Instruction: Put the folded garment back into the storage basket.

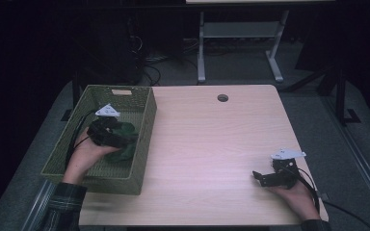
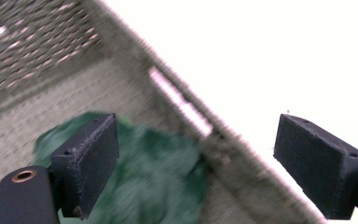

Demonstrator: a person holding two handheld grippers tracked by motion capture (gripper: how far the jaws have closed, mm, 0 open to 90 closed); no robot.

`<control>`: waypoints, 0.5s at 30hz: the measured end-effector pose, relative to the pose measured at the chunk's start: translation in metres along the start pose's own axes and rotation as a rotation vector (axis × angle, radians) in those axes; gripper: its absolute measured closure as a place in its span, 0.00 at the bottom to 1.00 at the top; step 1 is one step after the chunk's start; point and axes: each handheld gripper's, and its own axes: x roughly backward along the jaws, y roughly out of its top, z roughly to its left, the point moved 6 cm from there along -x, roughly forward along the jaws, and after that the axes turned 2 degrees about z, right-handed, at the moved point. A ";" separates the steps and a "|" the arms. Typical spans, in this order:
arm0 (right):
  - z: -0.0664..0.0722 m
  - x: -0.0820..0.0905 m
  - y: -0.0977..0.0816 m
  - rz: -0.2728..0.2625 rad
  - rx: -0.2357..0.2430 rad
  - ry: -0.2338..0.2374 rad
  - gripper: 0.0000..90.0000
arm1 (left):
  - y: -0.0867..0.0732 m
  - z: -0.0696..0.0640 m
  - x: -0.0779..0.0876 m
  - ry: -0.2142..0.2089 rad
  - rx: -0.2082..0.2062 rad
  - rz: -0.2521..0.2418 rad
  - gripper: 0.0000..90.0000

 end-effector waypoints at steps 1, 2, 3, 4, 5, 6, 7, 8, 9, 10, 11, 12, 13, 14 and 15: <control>0.000 0.000 0.000 0.000 0.000 0.000 0.01 | 0.003 -0.004 0.000 -0.004 -0.012 -0.001 0.15; 0.000 0.000 0.000 0.000 0.000 0.000 0.01 | 0.007 -0.007 -0.001 -0.010 -0.017 -0.012 0.15; 0.000 0.000 0.000 0.000 0.000 0.000 0.01 | 0.010 -0.012 -0.002 -0.017 -0.011 -0.018 0.15; 0.000 0.000 0.000 -0.001 0.001 0.000 0.01 | 0.013 -0.015 -0.003 -0.020 -0.028 -0.023 0.15; 0.000 0.000 0.000 0.000 0.000 0.000 0.01 | 0.016 -0.019 -0.004 -0.028 -0.025 -0.027 0.15; 0.000 0.000 0.000 0.000 0.000 0.000 0.01 | 0.017 -0.022 -0.005 -0.035 -0.021 -0.029 0.15; 0.000 0.000 0.000 -0.001 0.001 0.000 0.01 | 0.020 -0.025 -0.007 -0.040 -0.028 -0.029 0.15; 0.000 0.000 0.000 0.000 0.001 0.000 0.01 | 0.022 -0.030 -0.009 -0.043 -0.030 -0.029 0.15; 0.000 0.000 0.000 -0.001 0.001 0.000 0.01 | 0.025 -0.034 -0.011 -0.049 -0.029 -0.033 0.15; 0.000 0.000 0.000 -0.001 0.000 0.000 0.01 | 0.027 -0.038 -0.013 -0.055 -0.033 -0.034 0.15; 0.000 0.000 0.000 -0.001 0.001 0.000 0.01 | 0.029 -0.041 -0.014 -0.060 -0.035 -0.038 0.15; 0.000 0.000 0.000 -0.001 0.001 0.000 0.01 | 0.031 -0.045 -0.016 -0.067 -0.038 -0.041 0.15; 0.000 0.000 0.000 -0.001 0.001 0.000 0.01 | 0.034 -0.050 -0.018 -0.076 -0.040 -0.045 0.15; 0.000 0.000 0.000 -0.001 0.000 0.000 0.01 | 0.036 -0.054 -0.020 -0.085 -0.043 -0.050 0.15; 0.000 0.000 0.000 -0.001 0.000 0.000 0.01 | 0.038 -0.059 -0.023 -0.093 -0.047 -0.051 0.15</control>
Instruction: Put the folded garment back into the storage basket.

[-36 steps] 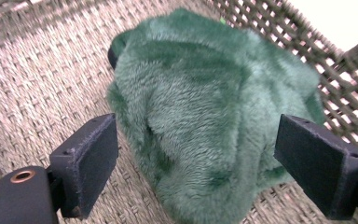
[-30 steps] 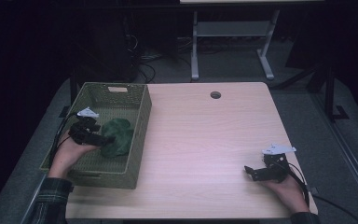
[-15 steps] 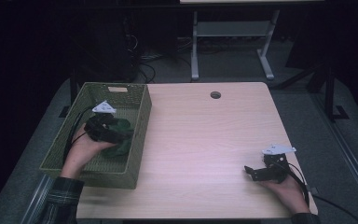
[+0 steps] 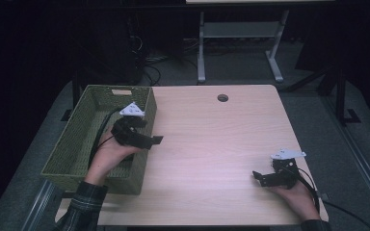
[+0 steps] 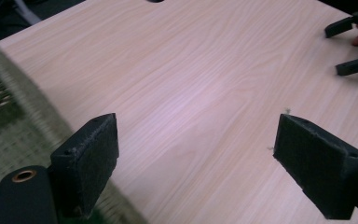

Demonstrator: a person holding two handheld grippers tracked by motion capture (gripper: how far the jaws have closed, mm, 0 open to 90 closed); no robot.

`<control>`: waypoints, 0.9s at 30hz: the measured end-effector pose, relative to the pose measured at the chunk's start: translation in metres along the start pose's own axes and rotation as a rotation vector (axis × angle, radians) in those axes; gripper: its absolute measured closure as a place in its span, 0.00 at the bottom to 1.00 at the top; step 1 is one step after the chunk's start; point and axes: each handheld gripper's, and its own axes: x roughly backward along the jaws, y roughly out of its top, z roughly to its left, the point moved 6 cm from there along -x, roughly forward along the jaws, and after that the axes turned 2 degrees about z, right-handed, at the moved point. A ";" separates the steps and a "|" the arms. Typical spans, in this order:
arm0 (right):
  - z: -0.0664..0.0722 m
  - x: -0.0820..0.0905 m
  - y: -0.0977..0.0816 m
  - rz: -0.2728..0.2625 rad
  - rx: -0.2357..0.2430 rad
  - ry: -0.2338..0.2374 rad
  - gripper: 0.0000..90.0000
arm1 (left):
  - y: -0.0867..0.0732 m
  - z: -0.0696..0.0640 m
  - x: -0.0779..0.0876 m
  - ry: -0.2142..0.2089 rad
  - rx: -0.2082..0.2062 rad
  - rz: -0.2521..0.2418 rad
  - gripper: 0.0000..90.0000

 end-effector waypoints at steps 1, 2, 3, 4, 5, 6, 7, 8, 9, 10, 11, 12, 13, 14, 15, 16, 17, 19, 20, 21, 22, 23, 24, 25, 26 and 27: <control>0.000 0.000 0.000 0.000 -0.001 -0.001 0.01 | 0.002 -0.004 -0.003 -0.007 -0.007 0.003 0.15; 0.000 0.000 0.000 0.000 -0.002 -0.001 0.01 | 0.004 -0.009 -0.007 -0.013 -0.010 0.001 0.15; 0.000 0.000 0.000 0.000 -0.002 -0.001 0.01 | 0.006 -0.013 -0.010 -0.021 -0.016 0.002 0.15; 0.000 0.000 0.000 0.000 -0.002 -0.001 0.01 | 0.007 -0.018 -0.014 -0.027 -0.021 0.000 0.15; 0.000 0.000 0.000 0.000 -0.002 -0.001 0.01 | 0.009 -0.022 -0.017 -0.032 -0.029 0.000 0.15; 0.000 0.000 0.000 0.000 -0.002 -0.002 0.01 | 0.010 -0.026 -0.021 -0.035 -0.036 0.002 0.15; 0.000 0.000 0.000 0.000 -0.002 -0.002 0.01 | 0.011 -0.030 -0.025 -0.042 -0.040 0.002 0.15; 0.000 0.000 0.000 0.000 -0.002 -0.002 0.01 | 0.013 -0.034 -0.028 -0.049 -0.045 0.004 0.15; 0.000 0.000 0.000 0.001 -0.003 -0.002 0.01 | 0.013 -0.038 -0.032 -0.052 -0.051 0.006 0.15; 0.000 0.000 0.000 0.001 -0.003 -0.003 0.01 | 0.014 -0.041 -0.036 -0.055 -0.053 0.008 0.15; 0.000 0.000 0.000 0.001 -0.004 -0.003 0.01 | 0.015 -0.044 -0.039 -0.057 -0.062 0.010 0.15; 0.000 0.000 0.000 0.001 -0.004 -0.003 0.01 | 0.015 -0.048 -0.043 -0.061 -0.057 0.007 0.15; 0.000 0.000 0.000 0.001 -0.004 -0.003 0.01 | 0.015 -0.051 -0.048 -0.062 -0.067 0.012 0.15; 0.000 0.000 0.000 0.001 -0.004 -0.003 0.01 | 0.015 -0.053 -0.051 -0.065 -0.069 0.015 0.15; 0.000 0.000 0.000 0.001 -0.004 -0.003 0.01 | 0.014 -0.056 -0.054 -0.068 -0.079 0.022 0.15; 0.000 0.000 0.000 0.001 -0.003 -0.003 0.01 | 0.013 -0.060 -0.060 -0.069 -0.085 0.021 0.15; 0.000 0.000 0.000 0.001 -0.003 -0.003 0.01 | 0.012 -0.062 -0.062 -0.068 -0.086 0.022 0.15; 0.000 0.000 0.000 0.001 -0.003 -0.003 0.01 | 0.009 -0.067 -0.070 -0.071 -0.094 0.024 0.15; 0.000 0.000 0.000 0.001 -0.003 -0.003 0.01 | 0.007 -0.070 -0.075 -0.075 -0.092 0.028 0.15; 0.000 0.000 0.000 0.001 -0.002 -0.003 0.01 | 0.004 -0.072 -0.079 -0.076 -0.096 0.033 0.15; 0.000 0.000 0.000 0.002 -0.004 -0.003 0.01 | 0.002 -0.073 -0.083 -0.076 -0.099 0.037 0.15; 0.000 0.000 0.000 0.001 -0.001 -0.004 0.01 | -0.001 -0.074 -0.087 -0.078 -0.100 0.041 0.15; 0.000 0.000 0.000 0.002 -0.004 -0.003 0.01 | -0.005 -0.076 -0.092 -0.079 -0.102 0.047 0.15; 0.000 0.000 0.000 0.002 -0.004 -0.003 0.01 | -0.007 -0.076 -0.095 -0.078 -0.106 0.052 0.15; 0.000 0.000 0.000 0.002 -0.003 -0.003 0.01 | -0.011 -0.077 -0.099 -0.079 -0.110 0.056 0.15; 0.000 0.000 0.000 0.002 -0.003 -0.003 0.01 | -0.014 -0.077 -0.103 -0.080 -0.109 0.058 0.15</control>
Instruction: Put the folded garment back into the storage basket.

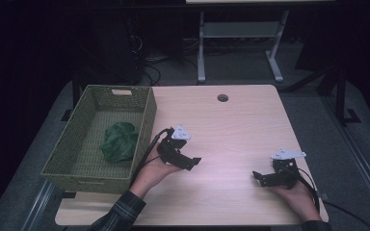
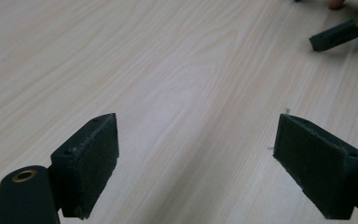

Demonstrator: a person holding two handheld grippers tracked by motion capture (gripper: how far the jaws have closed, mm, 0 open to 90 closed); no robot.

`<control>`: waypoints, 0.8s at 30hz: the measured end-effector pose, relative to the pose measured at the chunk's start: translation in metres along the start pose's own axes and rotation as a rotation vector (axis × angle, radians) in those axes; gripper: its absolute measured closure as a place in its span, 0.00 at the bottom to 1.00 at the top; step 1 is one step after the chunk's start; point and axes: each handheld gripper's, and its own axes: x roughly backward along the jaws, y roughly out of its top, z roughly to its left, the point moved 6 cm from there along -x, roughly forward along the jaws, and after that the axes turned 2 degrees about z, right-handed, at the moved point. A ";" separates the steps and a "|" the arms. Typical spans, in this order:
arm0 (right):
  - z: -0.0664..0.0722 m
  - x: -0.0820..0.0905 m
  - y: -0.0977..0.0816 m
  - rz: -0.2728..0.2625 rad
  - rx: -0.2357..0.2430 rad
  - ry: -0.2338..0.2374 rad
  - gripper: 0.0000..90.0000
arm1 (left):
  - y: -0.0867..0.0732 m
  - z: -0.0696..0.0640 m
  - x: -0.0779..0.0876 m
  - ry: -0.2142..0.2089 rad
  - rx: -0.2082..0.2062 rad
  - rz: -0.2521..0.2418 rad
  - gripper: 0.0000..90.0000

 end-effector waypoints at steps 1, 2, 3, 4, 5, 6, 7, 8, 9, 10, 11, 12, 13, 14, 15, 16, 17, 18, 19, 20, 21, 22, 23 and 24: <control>0.000 0.000 0.000 0.000 -0.001 0.000 0.01 | -0.002 0.000 -0.003 0.002 -0.001 0.005 0.15; 0.000 0.000 0.000 0.000 -0.001 0.000 0.01 | -0.005 0.000 -0.006 0.004 -0.003 0.009 0.15; 0.000 0.000 0.000 0.000 -0.001 0.000 0.01 | -0.008 0.000 -0.010 0.003 0.000 0.011 0.15; 0.000 0.000 0.000 0.000 -0.001 0.000 0.01 | -0.010 0.000 -0.012 0.002 0.004 0.011 0.15; 0.000 0.000 0.000 0.000 -0.002 0.000 0.01 | -0.013 0.000 -0.015 0.006 0.002 0.016 0.15; 0.000 0.000 0.000 -0.001 0.000 0.000 0.01 | -0.014 0.000 -0.016 0.013 0.002 0.014 0.15; 0.000 0.000 0.000 0.000 -0.001 0.000 0.01 | -0.016 0.000 -0.018 0.021 0.000 0.012 0.15; 0.000 0.000 0.000 0.000 -0.001 0.000 0.01 | -0.018 0.001 -0.020 0.026 0.001 0.011 0.15; 0.000 0.000 0.000 0.000 -0.001 0.000 0.01 | -0.020 0.001 -0.022 0.027 0.003 0.015 0.15; 0.000 0.000 0.000 -0.001 -0.001 0.000 0.01 | -0.023 0.001 -0.025 0.030 0.001 0.023 0.15; 0.000 0.000 0.000 -0.001 0.000 0.000 0.01 | -0.024 0.001 -0.026 0.032 0.000 0.023 0.15; 0.000 0.000 0.000 0.000 -0.001 0.000 0.01 | -0.027 0.001 -0.029 0.033 -0.001 0.026 0.15; 0.000 0.000 0.000 0.000 -0.001 0.000 0.01 | -0.028 0.001 -0.030 0.035 0.001 0.028 0.15; 0.000 0.000 0.000 -0.001 0.000 0.000 0.01 | -0.029 0.001 -0.032 0.038 -0.001 0.030 0.15; 0.000 0.000 0.000 -0.001 -0.001 0.000 0.01 | -0.031 0.001 -0.034 0.038 -0.003 0.033 0.15; 0.000 0.000 0.000 -0.001 -0.002 0.000 0.01 | -0.032 0.001 -0.036 0.038 0.000 0.033 0.15; 0.000 0.000 0.000 -0.001 -0.002 0.000 0.01 | -0.034 0.001 -0.037 0.038 -0.004 0.040 0.15; 0.000 0.000 0.000 -0.001 -0.002 0.000 0.01 | -0.036 0.001 -0.039 0.037 0.001 0.042 0.15; 0.000 0.000 0.000 -0.001 -0.002 0.000 0.01 | -0.038 0.001 -0.041 0.040 0.001 0.049 0.15; 0.000 0.000 0.000 -0.001 -0.002 0.000 0.01 | -0.039 0.002 -0.042 0.041 -0.004 0.054 0.15; 0.000 0.000 0.000 -0.001 -0.002 0.000 0.01 | -0.041 0.001 -0.044 0.042 0.000 0.058 0.15; 0.000 0.000 0.000 0.000 -0.002 0.000 0.01 | -0.043 0.001 -0.045 0.043 -0.003 0.061 0.15; 0.000 0.000 0.000 -0.001 -0.002 0.000 0.01 | -0.044 0.001 -0.046 0.044 -0.006 0.066 0.15; 0.000 0.000 0.000 -0.001 -0.002 0.000 0.01 | -0.046 0.001 -0.048 0.040 -0.003 0.067 0.15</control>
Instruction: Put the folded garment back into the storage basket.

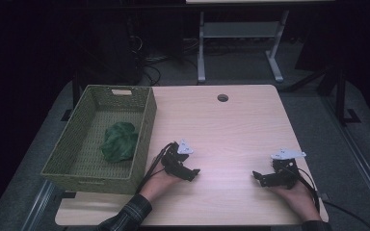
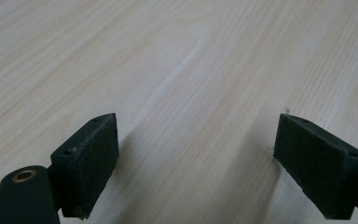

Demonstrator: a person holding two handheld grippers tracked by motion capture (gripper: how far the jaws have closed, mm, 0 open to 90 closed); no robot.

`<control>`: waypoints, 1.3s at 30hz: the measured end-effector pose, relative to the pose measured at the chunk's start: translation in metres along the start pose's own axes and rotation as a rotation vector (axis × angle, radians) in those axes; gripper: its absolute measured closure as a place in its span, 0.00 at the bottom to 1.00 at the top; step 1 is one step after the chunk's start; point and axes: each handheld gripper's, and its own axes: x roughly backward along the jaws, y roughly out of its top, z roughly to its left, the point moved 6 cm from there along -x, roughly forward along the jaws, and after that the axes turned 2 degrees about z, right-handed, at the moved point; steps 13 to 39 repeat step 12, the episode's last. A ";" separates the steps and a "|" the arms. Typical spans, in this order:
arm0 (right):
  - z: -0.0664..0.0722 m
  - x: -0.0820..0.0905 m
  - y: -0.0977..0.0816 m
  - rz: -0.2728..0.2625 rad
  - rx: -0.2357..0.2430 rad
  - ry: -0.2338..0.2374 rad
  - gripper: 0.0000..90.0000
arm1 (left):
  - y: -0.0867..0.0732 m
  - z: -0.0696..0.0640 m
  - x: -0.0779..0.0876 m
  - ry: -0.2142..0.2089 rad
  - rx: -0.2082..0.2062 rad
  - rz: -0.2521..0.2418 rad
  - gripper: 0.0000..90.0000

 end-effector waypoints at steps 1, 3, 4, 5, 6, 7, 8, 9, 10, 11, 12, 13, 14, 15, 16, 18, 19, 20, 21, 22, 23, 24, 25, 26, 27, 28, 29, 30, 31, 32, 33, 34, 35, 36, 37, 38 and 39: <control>0.000 0.000 0.000 0.000 0.000 0.000 0.01 | 0.000 0.000 0.000 0.001 0.004 -0.007 0.14; 0.000 0.000 0.000 0.000 0.000 0.000 0.01 | 0.000 0.000 0.000 0.002 0.004 -0.007 0.14; 0.000 0.000 0.000 0.000 0.000 0.000 0.01 | 0.000 0.000 0.000 0.002 0.003 -0.007 0.14; 0.000 0.000 0.000 0.000 0.000 0.000 0.01 | 0.000 0.000 0.000 0.001 0.003 -0.008 0.14; 0.000 0.000 0.000 0.000 0.000 0.000 0.01 | 0.000 0.000 0.000 0.002 0.002 -0.008 0.14; 0.000 0.000 0.000 0.000 0.000 0.000 0.01 | 0.000 0.000 0.000 0.002 0.002 -0.009 0.14; 0.000 0.000 0.000 0.000 0.000 0.000 0.01 | -0.001 0.000 0.000 0.000 0.001 -0.009 0.14; 0.000 0.000 0.000 0.000 0.000 0.000 0.01 | -0.001 0.000 0.000 0.001 0.001 -0.010 0.14; 0.000 0.000 0.000 0.000 0.000 0.000 0.01 | -0.001 0.000 0.000 0.000 0.001 -0.013 0.14; 0.000 0.000 0.000 0.000 0.000 0.000 0.01 | -0.001 0.000 0.000 -0.002 0.003 -0.017 0.14; 0.000 0.000 0.000 0.000 0.000 0.000 0.01 | -0.002 0.000 0.000 -0.001 -0.001 -0.022 0.14; 0.000 0.000 0.000 0.000 0.000 0.000 0.01 | -0.002 0.000 0.000 -0.001 -0.001 -0.022 0.14; 0.000 0.000 0.000 0.000 0.000 0.000 0.01 | -0.002 0.000 0.000 -0.001 -0.001 -0.022 0.14; 0.000 0.000 0.000 0.000 0.000 0.000 0.01 | -0.002 0.000 0.000 -0.001 -0.001 -0.022 0.14; 0.000 0.000 0.000 0.000 0.000 0.000 0.01 | -0.002 0.000 0.000 -0.001 -0.001 -0.022 0.14; 0.000 0.000 0.000 0.000 0.000 0.000 0.01 | -0.002 0.000 0.000 -0.001 -0.001 -0.022 0.14; 0.000 0.000 0.000 0.000 0.000 0.000 0.01 | -0.002 0.000 0.000 -0.001 -0.001 -0.022 0.14; 0.000 0.000 0.000 0.000 0.000 0.000 0.01 | -0.002 0.000 0.000 -0.001 -0.001 -0.022 0.14; 0.000 0.000 0.000 0.000 0.000 0.000 0.01 | -0.002 0.000 0.000 -0.001 -0.001 -0.022 0.14; 0.000 0.000 0.000 0.000 0.000 0.000 0.01 | -0.002 0.000 0.000 -0.001 -0.001 -0.022 0.14; 0.000 0.000 0.000 0.000 0.000 0.000 0.01 | -0.002 0.000 0.000 -0.001 -0.001 -0.022 0.14; 0.000 0.000 0.000 0.000 0.000 0.000 0.01 | -0.002 0.000 0.000 -0.001 -0.001 -0.022 0.14; 0.000 0.000 0.000 0.000 0.000 0.000 0.01 | -0.002 0.000 0.000 -0.001 -0.001 -0.022 0.14; 0.000 0.000 0.000 0.000 0.000 0.000 0.01 | -0.002 0.000 0.000 -0.001 -0.001 -0.022 0.14; 0.000 0.000 0.000 0.000 0.000 0.000 0.01 | -0.002 0.000 0.000 -0.001 -0.001 -0.022 0.14; 0.000 0.000 0.000 0.000 0.000 0.000 0.01 | -0.002 0.000 0.000 -0.001 -0.001 -0.022 0.14; 0.000 0.000 0.000 0.000 0.000 0.000 0.01 | -0.002 0.000 0.000 -0.001 -0.001 -0.022 0.14; 0.000 0.000 0.000 0.000 0.000 0.000 0.01 | -0.002 0.000 0.000 -0.001 -0.001 -0.022 0.14; 0.000 0.000 0.000 0.000 0.000 0.000 0.01 | -0.002 0.000 0.000 -0.001 -0.001 -0.022 0.14; 0.000 0.000 0.000 0.000 0.000 0.000 0.01 | -0.002 0.000 0.000 -0.001 -0.001 -0.022 0.14; 0.000 0.000 0.000 0.000 0.000 0.000 0.01 | -0.002 0.000 0.000 -0.001 -0.001 -0.022 0.14; 0.000 0.000 0.000 0.000 0.000 0.000 0.01 | -0.002 0.000 0.000 -0.001 -0.001 -0.022 0.14; 0.000 0.000 0.000 0.000 0.000 0.000 0.01 | -0.002 0.000 0.000 -0.001 -0.001 -0.022 0.14; 0.000 0.000 0.000 0.000 0.000 0.000 0.01 | -0.002 0.000 0.000 -0.001 -0.001 -0.022 0.14; 0.000 0.000 0.000 0.000 0.000 0.000 0.01 | -0.002 0.000 0.000 -0.001 -0.001 -0.022 0.14; 0.000 0.000 0.000 0.000 0.000 0.000 0.01 | -0.002 0.000 0.000 -0.001 -0.001 -0.022 0.14; 0.000 0.000 0.000 0.000 0.000 0.000 0.01 | -0.002 0.000 0.000 -0.001 -0.001 -0.022 0.14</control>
